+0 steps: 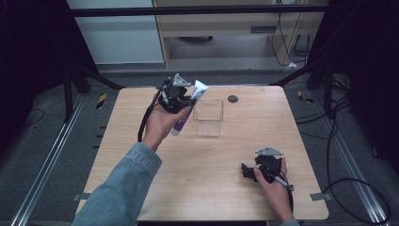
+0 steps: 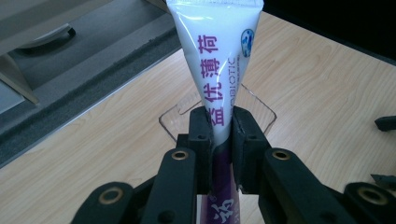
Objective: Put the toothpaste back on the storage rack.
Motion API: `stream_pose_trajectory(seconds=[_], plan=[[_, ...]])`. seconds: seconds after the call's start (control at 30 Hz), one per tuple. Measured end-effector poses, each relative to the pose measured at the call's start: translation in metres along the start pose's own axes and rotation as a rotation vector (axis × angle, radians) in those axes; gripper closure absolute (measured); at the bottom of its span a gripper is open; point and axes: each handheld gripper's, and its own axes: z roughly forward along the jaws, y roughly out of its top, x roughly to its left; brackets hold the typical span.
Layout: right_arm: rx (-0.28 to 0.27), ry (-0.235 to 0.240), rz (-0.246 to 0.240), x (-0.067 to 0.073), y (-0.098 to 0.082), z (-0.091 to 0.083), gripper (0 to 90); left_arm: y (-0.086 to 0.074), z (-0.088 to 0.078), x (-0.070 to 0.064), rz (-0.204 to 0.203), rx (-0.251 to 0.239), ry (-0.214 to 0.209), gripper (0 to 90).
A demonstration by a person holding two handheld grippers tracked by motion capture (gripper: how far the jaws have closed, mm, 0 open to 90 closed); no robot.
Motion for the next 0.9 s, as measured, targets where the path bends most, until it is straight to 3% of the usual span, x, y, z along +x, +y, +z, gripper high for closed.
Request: stream_pose_trajectory(seconds=[0.37, 0.73, 0.9], plan=[[0.001, 0.001, 0.001, 0.0, 0.0, 0.0, 0.3, 0.006, 0.003, 0.008, -0.02, -0.018, 0.003, 79.6], [0.002, 0.001, 0.0, 0.0, 0.0, 0.0, 0.3, 0.01, 0.007, 0.006, -0.034, -0.051, -0.006, 79.6], [0.002, 0.001, 0.0, 0.0, 0.0, 0.0, 0.3, 0.015, 0.008, 0.003, -0.021, -0.054, -0.006, 79.6]])
